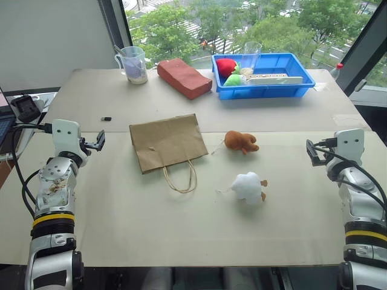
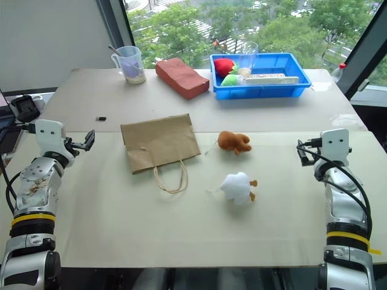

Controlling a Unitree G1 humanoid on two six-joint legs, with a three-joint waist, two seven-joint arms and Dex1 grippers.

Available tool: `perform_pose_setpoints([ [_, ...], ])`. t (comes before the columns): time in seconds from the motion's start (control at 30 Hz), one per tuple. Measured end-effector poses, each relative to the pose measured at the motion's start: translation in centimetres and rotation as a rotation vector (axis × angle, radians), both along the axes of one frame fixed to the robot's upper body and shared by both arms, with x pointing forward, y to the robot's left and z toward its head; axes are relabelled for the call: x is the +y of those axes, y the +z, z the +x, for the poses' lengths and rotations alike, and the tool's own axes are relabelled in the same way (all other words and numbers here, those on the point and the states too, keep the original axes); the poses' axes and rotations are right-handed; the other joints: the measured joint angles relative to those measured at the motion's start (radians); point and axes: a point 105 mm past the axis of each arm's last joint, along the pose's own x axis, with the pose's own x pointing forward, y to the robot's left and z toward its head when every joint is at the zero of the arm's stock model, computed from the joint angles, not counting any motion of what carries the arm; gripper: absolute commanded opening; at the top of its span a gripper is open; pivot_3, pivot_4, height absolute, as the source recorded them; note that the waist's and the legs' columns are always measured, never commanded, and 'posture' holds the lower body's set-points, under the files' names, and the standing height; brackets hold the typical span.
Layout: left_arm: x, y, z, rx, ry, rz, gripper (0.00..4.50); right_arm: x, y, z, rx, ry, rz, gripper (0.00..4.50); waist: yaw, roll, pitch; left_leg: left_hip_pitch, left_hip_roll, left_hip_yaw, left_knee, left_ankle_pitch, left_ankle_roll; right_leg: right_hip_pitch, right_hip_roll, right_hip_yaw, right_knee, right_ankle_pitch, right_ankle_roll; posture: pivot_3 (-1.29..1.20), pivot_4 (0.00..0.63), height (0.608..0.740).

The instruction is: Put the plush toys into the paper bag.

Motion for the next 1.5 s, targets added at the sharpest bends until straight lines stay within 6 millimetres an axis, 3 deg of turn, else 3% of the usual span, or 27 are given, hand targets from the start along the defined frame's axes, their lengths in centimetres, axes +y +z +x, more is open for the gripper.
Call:
perform_pose_setpoints([
  [0.2,0.1,0.0,-0.3,0.017,-0.032,-0.011,4.46,-0.1,0.2,0.0,0.002,0.008,-0.006,4.50,0.000,0.000,0.000,0.000,0.000,0.000,0.000,0.000,0.000,0.000,0.000,0.000,0.000,0.000,0.000,0.00,0.150,0.740],
  [0.33,-2.2,3.2,-0.9,0.005,-0.256,0.069,4.46,0.5,2.2,0.2,-0.009,0.083,-0.028,4.50,-0.001,0.000,0.000,-0.001,0.000,0.000,0.000,0.000,0.000,-0.001,0.000,0.000,0.001,0.000,0.000,0.00,0.150,0.740],
  [0.4,-5.1,4.8,-1.6,0.019,-0.455,0.159,4.46,2.4,4.1,0.0,-0.008,0.211,-0.020,4.50,0.000,0.000,0.000,-0.001,0.000,0.000,0.000,0.000,0.000,0.000,0.000,0.000,0.001,0.000,0.000,0.00,0.150,0.740],
  [0.5,-10.3,6.1,-3.0,0.055,-0.765,0.292,4.46,7.0,6.7,-1.0,0.013,0.489,0.000,4.50,0.001,0.000,0.000,-0.001,0.000,0.000,0.000,0.000,0.001,0.001,0.000,-0.001,0.000,0.000,0.000,0.00,0.150,0.740],
  [0.6,-14.1,4.5,-4.8,0.160,-1.068,0.440,4.46,12.5,7.7,-3.9,0.125,0.819,0.049,4.50,0.001,0.001,0.000,-0.001,0.000,0.000,0.000,-0.001,0.001,0.001,0.000,-0.001,0.000,0.000,0.000,0.00,0.150,0.740],
  [0.7,-16.7,3.0,-5.5,0.197,-1.267,0.552,4.46,16.6,8.9,-6.9,0.207,1.055,0.063,4.50,0.003,0.000,0.001,-0.001,0.000,-0.001,0.001,-0.001,0.001,0.001,0.000,-0.001,-0.001,0.000,0.000,0.00,0.150,0.740],
  [0.83,-17.5,1.6,-4.9,0.206,-1.382,0.707,4.46,19.6,9.3,-9.5,0.279,1.206,-0.007,4.50,0.007,0.000,0.000,-0.001,0.000,-0.001,0.001,-0.001,0.001,0.001,0.000,-0.001,-0.003,0.000,0.000,0.00,0.150,0.740],
  [1.03,-18.1,-1.7,-4.8,0.245,-1.489,0.778,4.46,20.4,8.4,-10.1,0.307,1.197,-0.019,4.50,0.009,0.000,0.001,-0.005,0.000,-0.001,0.003,-0.001,0.003,-0.001,0.000,-0.002,0.000,0.000,0.000,0.00,0.150,0.740],
  [1.5,-19.0,-3.3,-4.2,0.237,-1.542,0.838,4.46,20.1,8.1,-11.0,0.311,1.147,-0.016,4.50,0.006,0.000,0.001,-0.005,0.000,-0.001,0.004,-0.002,0.003,0.000,0.000,-0.002,0.001,0.000,0.000,0.00,0.150,0.740],
])
